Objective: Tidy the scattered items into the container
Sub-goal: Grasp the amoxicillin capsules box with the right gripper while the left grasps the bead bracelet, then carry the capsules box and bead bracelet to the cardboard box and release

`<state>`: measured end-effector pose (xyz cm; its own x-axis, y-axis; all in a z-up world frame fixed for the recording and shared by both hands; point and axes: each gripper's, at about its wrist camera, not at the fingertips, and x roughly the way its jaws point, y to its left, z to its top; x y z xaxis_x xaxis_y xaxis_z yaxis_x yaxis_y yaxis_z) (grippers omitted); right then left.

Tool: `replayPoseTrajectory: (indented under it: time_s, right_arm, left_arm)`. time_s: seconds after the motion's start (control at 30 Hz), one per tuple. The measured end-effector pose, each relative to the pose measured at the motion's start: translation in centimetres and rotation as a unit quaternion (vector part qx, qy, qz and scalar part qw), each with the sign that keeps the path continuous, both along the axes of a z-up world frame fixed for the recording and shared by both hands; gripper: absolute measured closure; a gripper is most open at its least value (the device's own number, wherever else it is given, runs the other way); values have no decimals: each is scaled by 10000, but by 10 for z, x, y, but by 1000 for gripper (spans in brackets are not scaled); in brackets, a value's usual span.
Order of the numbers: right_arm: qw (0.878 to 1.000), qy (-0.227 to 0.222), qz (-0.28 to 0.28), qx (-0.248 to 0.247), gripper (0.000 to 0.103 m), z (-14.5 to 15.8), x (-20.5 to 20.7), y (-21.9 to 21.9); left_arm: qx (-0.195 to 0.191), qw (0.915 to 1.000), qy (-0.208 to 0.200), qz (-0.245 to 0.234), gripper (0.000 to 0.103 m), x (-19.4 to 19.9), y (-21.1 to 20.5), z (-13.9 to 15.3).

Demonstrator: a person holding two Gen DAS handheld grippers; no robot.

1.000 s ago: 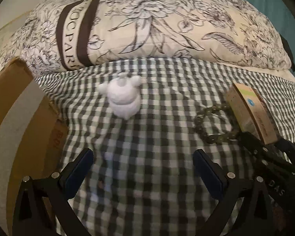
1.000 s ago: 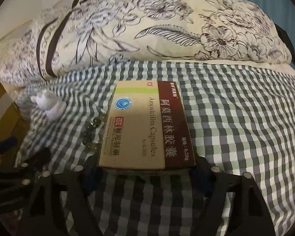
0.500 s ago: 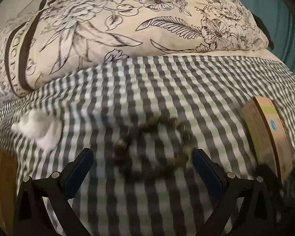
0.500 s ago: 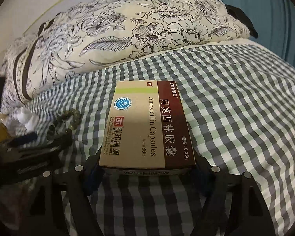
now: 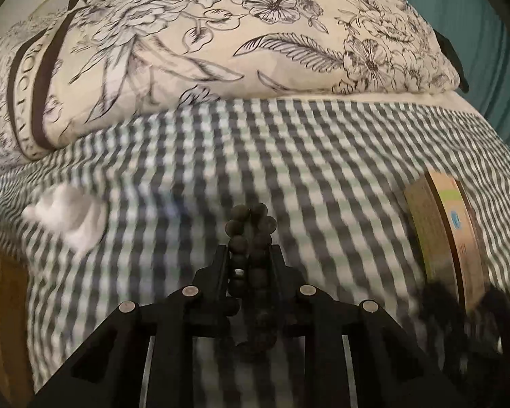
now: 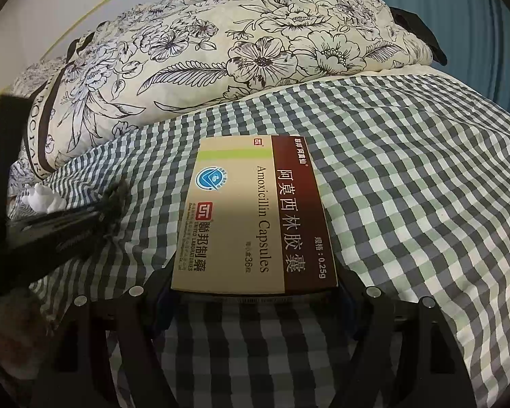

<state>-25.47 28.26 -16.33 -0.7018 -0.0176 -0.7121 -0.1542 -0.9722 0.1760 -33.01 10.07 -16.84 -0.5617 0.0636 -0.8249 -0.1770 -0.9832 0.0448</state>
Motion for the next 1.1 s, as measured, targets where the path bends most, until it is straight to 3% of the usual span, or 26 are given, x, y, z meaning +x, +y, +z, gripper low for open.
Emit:
replayPoseTrajectory:
  time_s: [0.03, 0.1, 0.2, 0.53, 0.8, 1.1]
  right_arm:
    - [10000, 5, 1, -26, 29, 1, 0, 1]
    - [10000, 35, 32, -69, 29, 5, 2, 1]
    - [9998, -23, 126, 166, 30, 19, 14, -7]
    - [9977, 280, 573, 214, 30, 83, 97, -32]
    - [9960, 510, 716, 144, 29, 133, 160, -44]
    - [9927, 760, 916, 172, 29, 175, 214, -71]
  left_arm:
    - [-34, 10000, 13, 15, 81, 8, -3, 3]
    - [27, 10000, 27, -23, 92, 27, -11, 13]
    - [57, 9999, 100, 38, 92, 50, -18, 32]
    - [484, 9982, 290, 186, 92, 119, -45, 90]
    - [479, 9973, 530, 169, 92, 186, -60, 132]
    - [626, 9942, 868, 79, 92, 236, -66, 176]
